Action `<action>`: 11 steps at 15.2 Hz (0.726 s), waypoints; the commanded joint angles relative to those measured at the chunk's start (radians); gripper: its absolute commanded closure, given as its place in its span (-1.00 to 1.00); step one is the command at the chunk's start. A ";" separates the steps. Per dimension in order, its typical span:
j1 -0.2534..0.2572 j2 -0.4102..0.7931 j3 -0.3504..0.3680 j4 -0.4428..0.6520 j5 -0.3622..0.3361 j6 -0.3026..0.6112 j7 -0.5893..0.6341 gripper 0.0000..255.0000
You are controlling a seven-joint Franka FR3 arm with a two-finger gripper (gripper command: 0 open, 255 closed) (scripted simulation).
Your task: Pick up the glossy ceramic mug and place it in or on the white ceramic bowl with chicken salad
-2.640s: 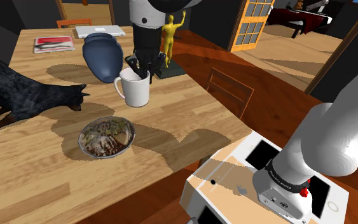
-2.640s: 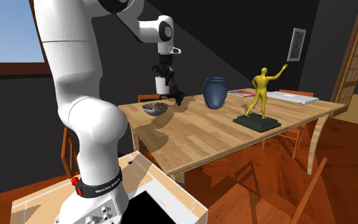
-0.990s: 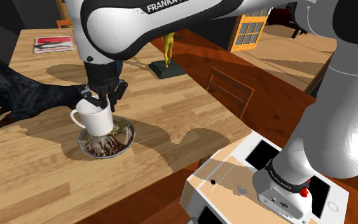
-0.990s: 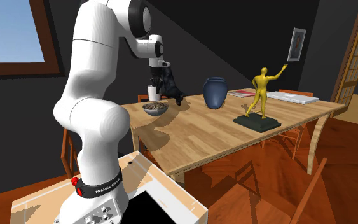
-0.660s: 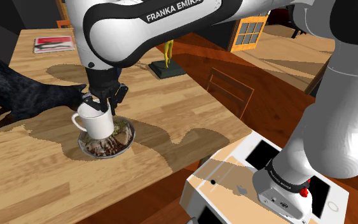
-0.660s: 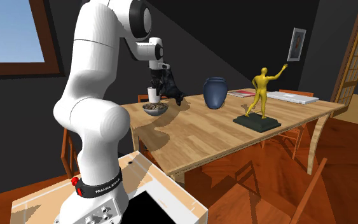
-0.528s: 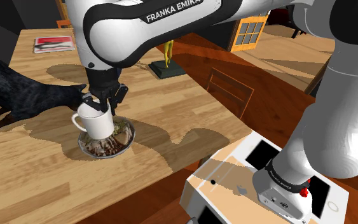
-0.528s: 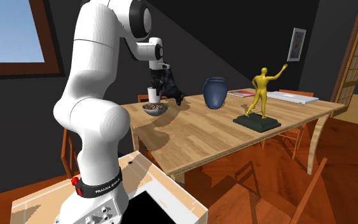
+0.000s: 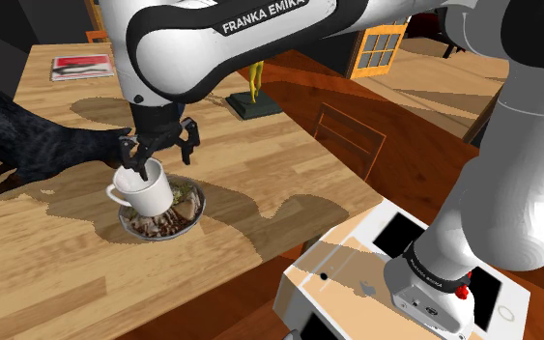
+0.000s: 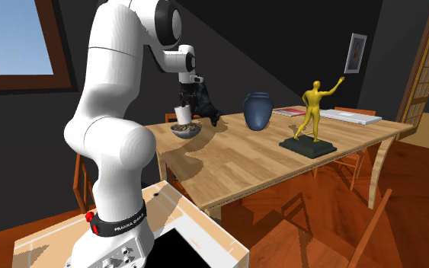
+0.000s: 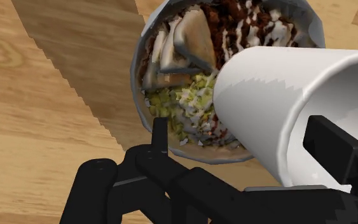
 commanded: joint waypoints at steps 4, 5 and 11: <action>-0.004 -0.029 0.004 0.064 0.014 -0.090 -0.009 -1.00; -0.004 -0.035 0.005 0.083 0.017 -0.115 -0.011 -1.00; -0.004 -0.035 0.005 0.083 0.017 -0.115 -0.011 -1.00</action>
